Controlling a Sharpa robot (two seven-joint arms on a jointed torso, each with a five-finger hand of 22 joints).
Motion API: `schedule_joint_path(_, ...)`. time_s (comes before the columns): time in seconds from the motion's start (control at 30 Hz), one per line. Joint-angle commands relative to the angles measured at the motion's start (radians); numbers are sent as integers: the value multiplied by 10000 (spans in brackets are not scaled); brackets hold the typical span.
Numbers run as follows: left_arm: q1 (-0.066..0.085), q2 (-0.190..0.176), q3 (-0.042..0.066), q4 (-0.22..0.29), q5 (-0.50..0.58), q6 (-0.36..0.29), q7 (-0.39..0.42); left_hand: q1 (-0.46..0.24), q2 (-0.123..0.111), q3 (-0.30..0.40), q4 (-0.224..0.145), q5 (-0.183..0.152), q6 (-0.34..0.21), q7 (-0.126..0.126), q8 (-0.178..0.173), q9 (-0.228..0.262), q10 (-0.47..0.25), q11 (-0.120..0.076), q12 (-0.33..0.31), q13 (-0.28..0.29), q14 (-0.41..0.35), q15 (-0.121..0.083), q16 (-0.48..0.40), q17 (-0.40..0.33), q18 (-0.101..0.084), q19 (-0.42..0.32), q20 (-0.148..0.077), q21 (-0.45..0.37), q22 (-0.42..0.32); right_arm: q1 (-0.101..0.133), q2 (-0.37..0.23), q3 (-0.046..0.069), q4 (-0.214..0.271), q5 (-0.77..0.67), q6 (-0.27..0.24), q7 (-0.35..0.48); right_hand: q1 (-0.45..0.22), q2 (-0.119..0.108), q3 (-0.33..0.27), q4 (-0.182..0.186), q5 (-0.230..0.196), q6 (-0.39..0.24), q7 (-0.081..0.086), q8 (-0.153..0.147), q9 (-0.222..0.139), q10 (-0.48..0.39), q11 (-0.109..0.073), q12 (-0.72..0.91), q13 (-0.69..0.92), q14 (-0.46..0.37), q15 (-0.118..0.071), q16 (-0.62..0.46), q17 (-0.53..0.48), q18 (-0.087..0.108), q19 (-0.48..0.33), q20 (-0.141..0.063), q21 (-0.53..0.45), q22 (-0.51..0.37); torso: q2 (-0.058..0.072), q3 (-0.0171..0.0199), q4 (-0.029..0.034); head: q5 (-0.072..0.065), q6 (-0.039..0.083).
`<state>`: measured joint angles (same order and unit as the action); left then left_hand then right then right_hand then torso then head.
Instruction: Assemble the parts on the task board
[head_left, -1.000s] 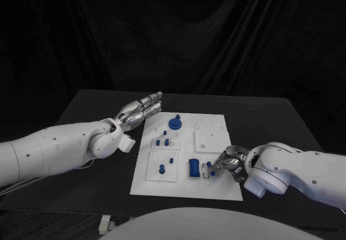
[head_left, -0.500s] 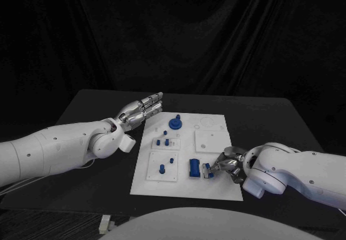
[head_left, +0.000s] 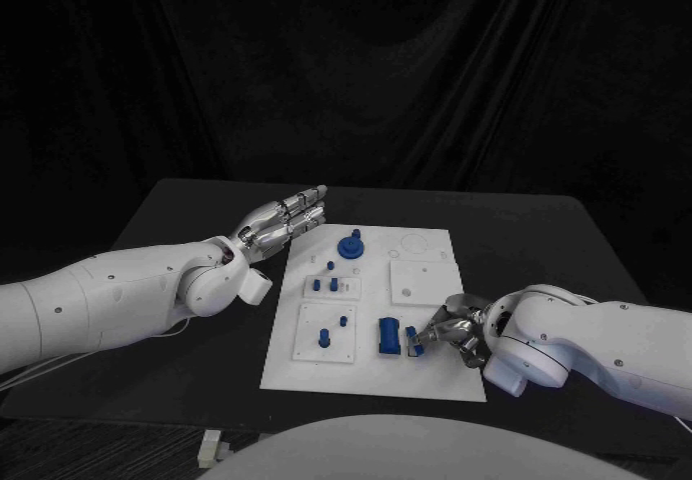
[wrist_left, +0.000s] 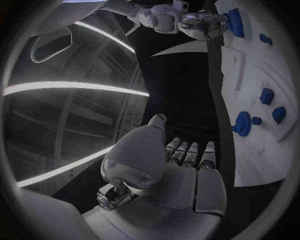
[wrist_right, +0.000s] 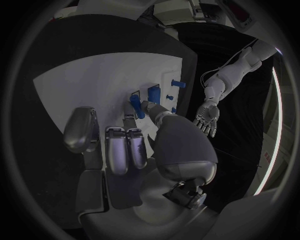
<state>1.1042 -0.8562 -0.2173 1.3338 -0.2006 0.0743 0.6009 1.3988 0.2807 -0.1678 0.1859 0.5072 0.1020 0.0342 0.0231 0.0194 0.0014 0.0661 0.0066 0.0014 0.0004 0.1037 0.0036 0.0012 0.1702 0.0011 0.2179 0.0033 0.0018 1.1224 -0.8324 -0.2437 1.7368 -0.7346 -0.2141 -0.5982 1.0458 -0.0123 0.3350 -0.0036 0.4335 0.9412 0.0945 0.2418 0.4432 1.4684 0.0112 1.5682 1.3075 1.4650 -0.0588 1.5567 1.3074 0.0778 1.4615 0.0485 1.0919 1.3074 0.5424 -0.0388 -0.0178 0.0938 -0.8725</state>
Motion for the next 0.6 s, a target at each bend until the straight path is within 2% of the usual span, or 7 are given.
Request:
schedule_joint_path(0.03,-13,30,10,5,2,123,107,-58,-19,7,-63,38,7,77,56,14,-14,-15,-66,-14,-4,-90,-36,-12,102,-3,45,-26,-11,-28,20,1,-19,20,251,-225,-154,-22,-189,109,-168,-46,-2,-56,-19,1024,83,26,2633,893,70,-63,1734,61,10,61,-62,1505,-4,-3,-7,0,-2)
schedule_joint_path(0.13,-13,35,10,5,2,130,105,-61,-13,10,-66,37,21,91,61,16,-14,-19,-66,-14,-4,-91,-36,-12,102,-3,45,-26,-11,-28,38,1,-44,20,294,-236,-265,6,-446,313,-624,-61,-1,-65,-42,1024,84,26,2633,894,73,-61,1740,61,16,69,-56,1509,-7,1,-5,5,-2)
schedule_joint_path(0.23,-14,33,10,6,2,131,99,-61,-13,10,-66,37,21,91,61,16,-14,-19,-66,-14,-4,-91,-36,-12,102,-3,45,-26,-11,-29,41,1,-59,20,338,-248,-340,22,-601,452,-875,-87,8,-79,-61,1024,92,26,2633,894,77,-60,1745,62,15,72,-66,1508,-9,6,-1,8,-2)
schedule_joint_path(0.6,-19,33,10,-4,2,152,88,-69,0,18,-76,39,55,125,73,22,-14,-28,-66,-14,-4,-91,-36,-12,102,-4,46,-27,-12,-37,10,1,-72,19,362,-222,-533,-12,-1005,795,-1396,-167,21,-104,-100,1024,95,26,2633,904,100,-45,1809,70,4,90,-122,1499,-6,6,-1,8,-2)
